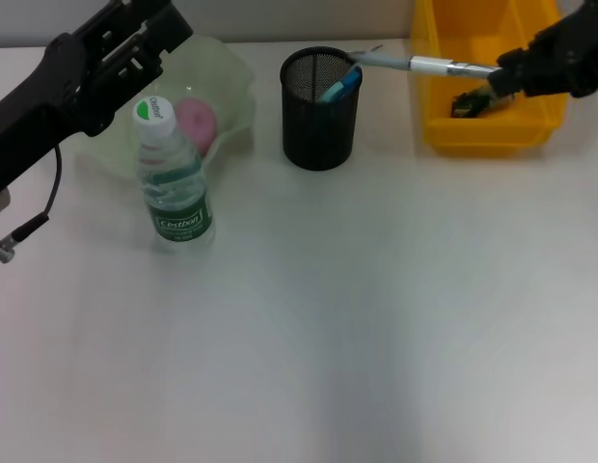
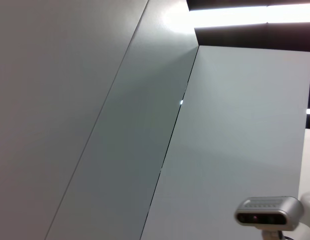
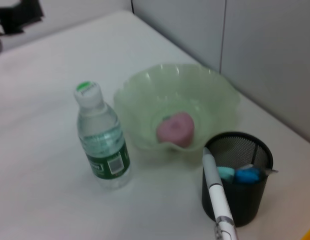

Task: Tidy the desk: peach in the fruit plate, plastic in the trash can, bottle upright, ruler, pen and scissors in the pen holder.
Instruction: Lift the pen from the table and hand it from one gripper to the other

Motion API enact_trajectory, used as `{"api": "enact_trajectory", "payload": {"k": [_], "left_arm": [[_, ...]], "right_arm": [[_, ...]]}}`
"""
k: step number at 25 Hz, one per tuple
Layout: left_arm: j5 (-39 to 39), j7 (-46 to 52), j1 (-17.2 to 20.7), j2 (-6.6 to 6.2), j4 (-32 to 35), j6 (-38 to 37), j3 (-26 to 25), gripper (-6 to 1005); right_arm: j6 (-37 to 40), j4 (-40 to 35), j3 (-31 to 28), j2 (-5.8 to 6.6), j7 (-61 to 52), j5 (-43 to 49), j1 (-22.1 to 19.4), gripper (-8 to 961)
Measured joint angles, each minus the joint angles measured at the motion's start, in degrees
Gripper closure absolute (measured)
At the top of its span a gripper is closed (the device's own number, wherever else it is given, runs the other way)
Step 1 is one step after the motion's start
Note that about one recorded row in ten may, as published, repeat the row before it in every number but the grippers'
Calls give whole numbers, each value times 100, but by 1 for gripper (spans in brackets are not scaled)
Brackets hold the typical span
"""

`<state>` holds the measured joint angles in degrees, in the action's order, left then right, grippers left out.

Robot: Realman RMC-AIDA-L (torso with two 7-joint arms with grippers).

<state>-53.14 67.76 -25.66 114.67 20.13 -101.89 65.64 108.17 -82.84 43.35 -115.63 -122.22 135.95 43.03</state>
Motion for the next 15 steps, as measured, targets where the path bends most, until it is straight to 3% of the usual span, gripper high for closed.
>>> {"api": "enact_trajectory", "payload": {"k": [7,10,11,15], "left_arm": [[-514,96,49,-123,349,11,-56,398],[-966,304,138,-192,912,14,-116,398],[-1278,429,204,-219,1395,9,-195,398],[-1771,594,234,-216,2127,38,-264,398]], "right_arm": [[436,-119,-412,-19,453,-191,-264,761],[586,-127,-485,-20,566,-195,-291,761],[701,-69,-517,-18,635,-201,-295,761],[790,17,-535,-11,664,-208,-297,761]]}}
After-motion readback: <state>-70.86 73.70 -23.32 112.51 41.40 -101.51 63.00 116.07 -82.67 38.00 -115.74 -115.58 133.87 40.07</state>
